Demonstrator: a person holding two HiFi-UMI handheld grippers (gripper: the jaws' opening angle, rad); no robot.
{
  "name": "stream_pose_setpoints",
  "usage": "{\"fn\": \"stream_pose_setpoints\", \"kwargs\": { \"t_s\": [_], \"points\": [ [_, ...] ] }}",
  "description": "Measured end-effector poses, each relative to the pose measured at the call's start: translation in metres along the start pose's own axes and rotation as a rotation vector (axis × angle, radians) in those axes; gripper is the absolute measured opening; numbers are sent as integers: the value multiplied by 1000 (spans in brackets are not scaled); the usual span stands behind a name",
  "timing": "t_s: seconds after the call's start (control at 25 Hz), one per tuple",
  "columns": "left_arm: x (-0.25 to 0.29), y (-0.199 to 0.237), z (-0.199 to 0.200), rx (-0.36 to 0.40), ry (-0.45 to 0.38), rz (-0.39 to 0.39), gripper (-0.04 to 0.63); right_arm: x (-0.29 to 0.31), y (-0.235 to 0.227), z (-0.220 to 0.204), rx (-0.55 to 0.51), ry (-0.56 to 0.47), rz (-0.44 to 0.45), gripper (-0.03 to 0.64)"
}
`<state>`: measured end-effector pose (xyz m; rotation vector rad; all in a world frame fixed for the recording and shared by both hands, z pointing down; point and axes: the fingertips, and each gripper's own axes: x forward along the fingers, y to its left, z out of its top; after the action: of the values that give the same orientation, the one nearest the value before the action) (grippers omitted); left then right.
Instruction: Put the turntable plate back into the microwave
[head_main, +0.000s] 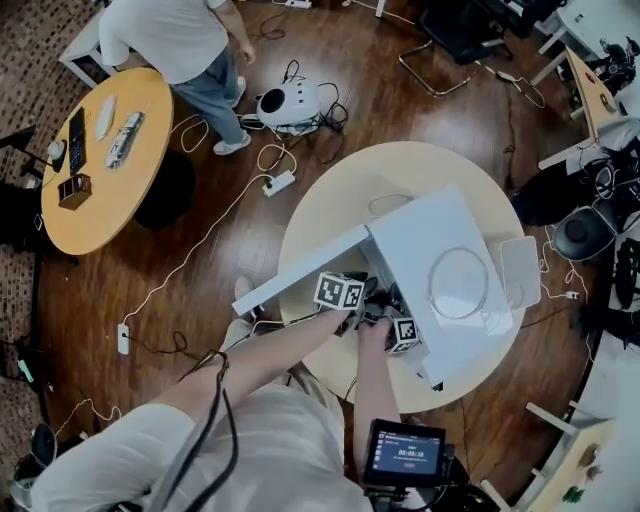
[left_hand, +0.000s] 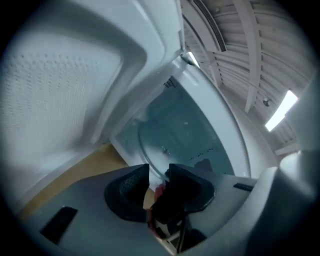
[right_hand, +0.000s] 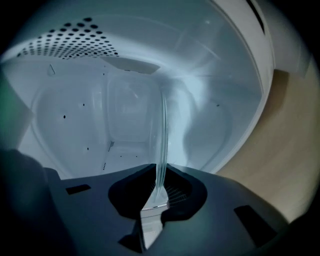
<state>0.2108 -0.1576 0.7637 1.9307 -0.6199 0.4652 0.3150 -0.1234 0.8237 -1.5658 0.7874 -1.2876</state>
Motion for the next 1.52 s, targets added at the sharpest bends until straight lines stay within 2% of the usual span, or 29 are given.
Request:
{"fn": "stream_pose_setpoints", "kwargs": {
  "t_s": [0.24, 0.4, 0.56, 0.72, 0.96, 1.24, 1.52],
  "points": [
    [33, 12, -4, 13, 61, -8, 127, -1, -1, -4, 32, 16, 21, 34],
    [48, 16, -14, -103, 103, -57, 126, -6, -6, -3, 47, 18, 22, 34],
    [63, 19, -18, -132, 150, -98, 126, -5, -5, -2, 48, 18, 42, 34],
    [70, 22, -20, -213, 179, -148, 126, -12, -9, -1, 57, 0, 56, 34],
    [89, 15, -22, -228, 228, -203, 97, -14, -20, 3, 56, -8, 23, 34],
    [88, 14, -27, -290, 216, -252, 75, -20, -17, 0, 28, 1, -4, 45],
    [83, 7, -20, -260, 169, -292, 72, -22, -16, 2, 39, 18, 20, 107]
  ]
}}
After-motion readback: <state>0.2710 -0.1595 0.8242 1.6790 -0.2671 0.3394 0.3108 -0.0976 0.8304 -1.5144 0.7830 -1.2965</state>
